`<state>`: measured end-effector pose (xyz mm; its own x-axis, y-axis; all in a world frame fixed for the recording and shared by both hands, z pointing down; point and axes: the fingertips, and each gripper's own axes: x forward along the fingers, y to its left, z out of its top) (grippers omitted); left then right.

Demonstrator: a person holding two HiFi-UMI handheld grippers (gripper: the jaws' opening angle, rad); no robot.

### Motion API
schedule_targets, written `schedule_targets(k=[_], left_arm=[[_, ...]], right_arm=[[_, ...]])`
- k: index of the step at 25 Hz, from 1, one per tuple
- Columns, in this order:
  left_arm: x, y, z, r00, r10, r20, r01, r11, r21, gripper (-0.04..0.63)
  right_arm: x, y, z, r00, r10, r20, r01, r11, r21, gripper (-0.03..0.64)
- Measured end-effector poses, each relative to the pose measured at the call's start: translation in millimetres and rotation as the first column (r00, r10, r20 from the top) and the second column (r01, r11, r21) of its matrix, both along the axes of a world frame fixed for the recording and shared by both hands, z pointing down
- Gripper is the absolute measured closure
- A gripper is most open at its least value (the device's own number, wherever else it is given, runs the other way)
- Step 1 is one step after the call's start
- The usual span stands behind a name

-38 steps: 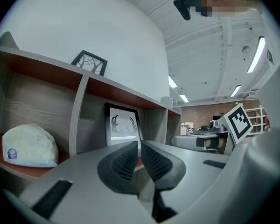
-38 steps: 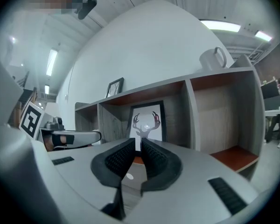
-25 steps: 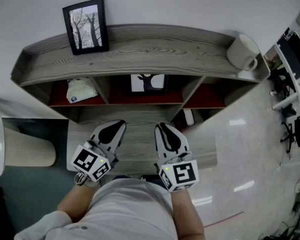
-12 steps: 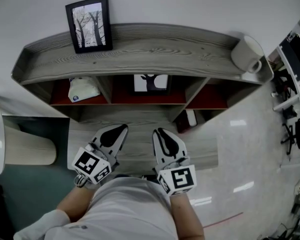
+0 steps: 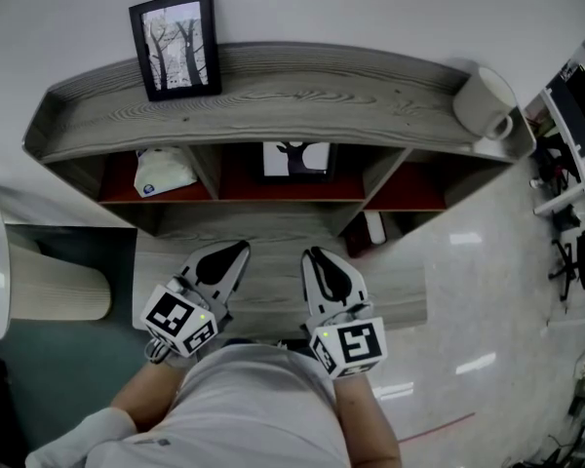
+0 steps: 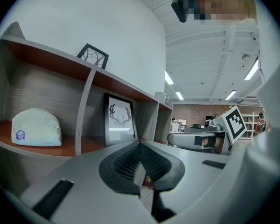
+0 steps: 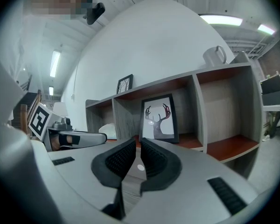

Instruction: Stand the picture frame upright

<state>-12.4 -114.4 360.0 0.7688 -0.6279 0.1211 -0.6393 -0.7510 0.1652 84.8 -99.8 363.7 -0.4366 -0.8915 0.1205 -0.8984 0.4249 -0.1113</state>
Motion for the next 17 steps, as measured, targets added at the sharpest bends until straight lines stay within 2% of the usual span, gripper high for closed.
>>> schedule_targets(k=[17], left_arm=[[-0.6,-4.1,5.7,1.0,-0.008,-0.007,0.008,1.0,-0.023,0.578]], right_arm=[[2.6,-2.0,6.1,1.0,0.005,0.01,-0.005,1.0,-0.01,0.571]])
